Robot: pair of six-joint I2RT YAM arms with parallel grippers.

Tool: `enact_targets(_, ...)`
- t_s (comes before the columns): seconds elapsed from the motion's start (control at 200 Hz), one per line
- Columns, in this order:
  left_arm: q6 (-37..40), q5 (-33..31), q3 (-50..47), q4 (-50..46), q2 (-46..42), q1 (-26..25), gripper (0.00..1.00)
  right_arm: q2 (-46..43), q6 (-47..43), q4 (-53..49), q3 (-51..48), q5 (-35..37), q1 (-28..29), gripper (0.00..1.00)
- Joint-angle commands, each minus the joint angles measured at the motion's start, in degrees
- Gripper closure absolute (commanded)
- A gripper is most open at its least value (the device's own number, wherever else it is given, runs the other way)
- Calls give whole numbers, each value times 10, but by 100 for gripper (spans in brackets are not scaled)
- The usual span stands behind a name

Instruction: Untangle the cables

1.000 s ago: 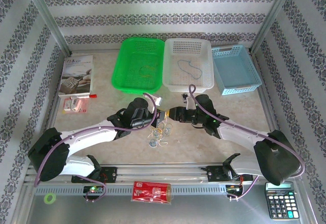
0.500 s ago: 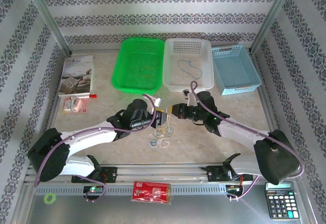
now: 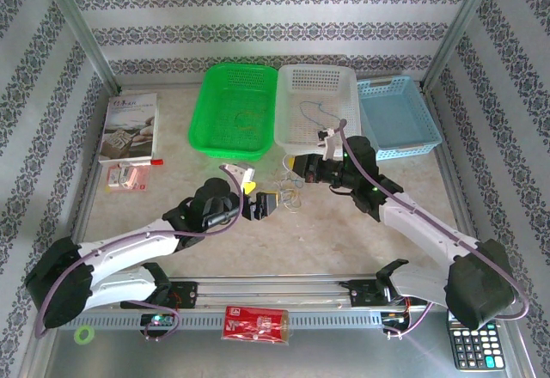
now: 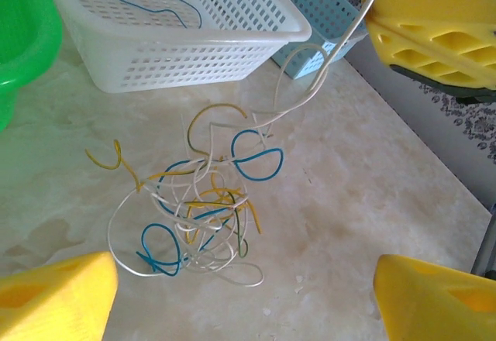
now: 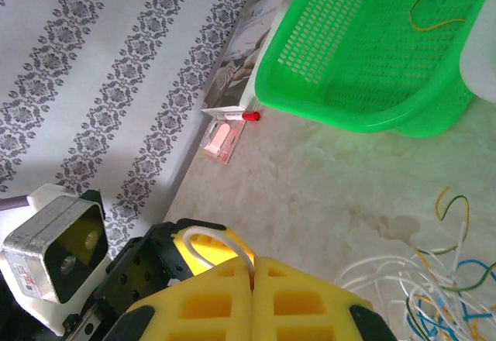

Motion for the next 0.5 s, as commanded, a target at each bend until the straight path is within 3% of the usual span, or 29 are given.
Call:
enact_targets(0.0, 19, -8, -3, 31, -7, 0, 12, -8, -15, -22, 25, -11, 12, 100)
enact_targets(0.495, 57, 19, 52, 70, 84, 1, 11, -27, 2, -37, 46, 5, 63, 100)
